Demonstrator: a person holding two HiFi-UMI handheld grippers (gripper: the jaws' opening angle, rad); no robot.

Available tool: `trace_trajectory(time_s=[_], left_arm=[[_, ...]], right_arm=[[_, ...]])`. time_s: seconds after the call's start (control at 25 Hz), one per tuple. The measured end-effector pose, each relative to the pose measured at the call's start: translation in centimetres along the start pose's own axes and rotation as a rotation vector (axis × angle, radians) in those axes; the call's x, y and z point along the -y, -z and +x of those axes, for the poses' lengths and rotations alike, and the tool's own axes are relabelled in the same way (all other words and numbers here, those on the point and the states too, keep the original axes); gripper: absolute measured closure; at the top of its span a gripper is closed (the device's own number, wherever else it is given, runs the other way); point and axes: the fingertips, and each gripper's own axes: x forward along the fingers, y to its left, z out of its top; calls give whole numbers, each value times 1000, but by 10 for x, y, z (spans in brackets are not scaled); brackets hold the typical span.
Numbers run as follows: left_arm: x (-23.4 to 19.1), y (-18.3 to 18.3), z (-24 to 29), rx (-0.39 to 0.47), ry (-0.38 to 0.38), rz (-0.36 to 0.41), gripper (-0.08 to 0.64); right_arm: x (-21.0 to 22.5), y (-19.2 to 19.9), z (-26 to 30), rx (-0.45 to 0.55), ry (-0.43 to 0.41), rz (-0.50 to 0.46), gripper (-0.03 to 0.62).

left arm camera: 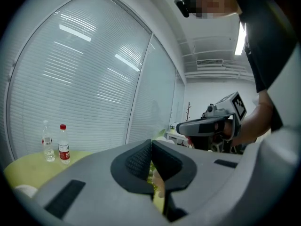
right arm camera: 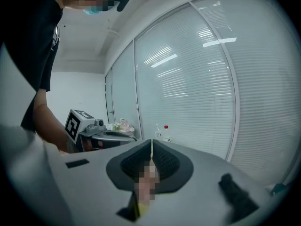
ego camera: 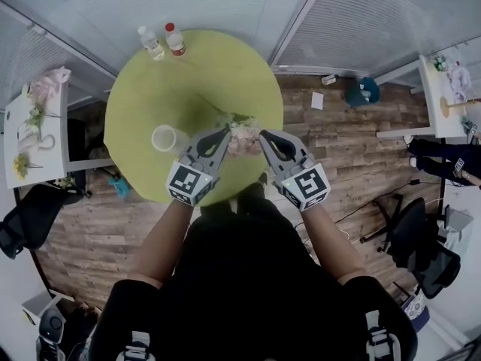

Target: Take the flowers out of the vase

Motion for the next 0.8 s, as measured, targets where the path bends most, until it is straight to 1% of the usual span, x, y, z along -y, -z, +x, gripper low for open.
trace_trajectory(time_s=[0.32,0.56,0.8], left_arm=[[-11,47,7,-51,-9,-7,549],[-21,88,7,-121,-32,-20,549],[-29,134,4,-201,-50,-30,548]], right_arm=[[-8,43,25,-76,-34,30,572],[-18,67,40,-125,-50,28,572],[-28,93,49,-173,-60,45,572]])
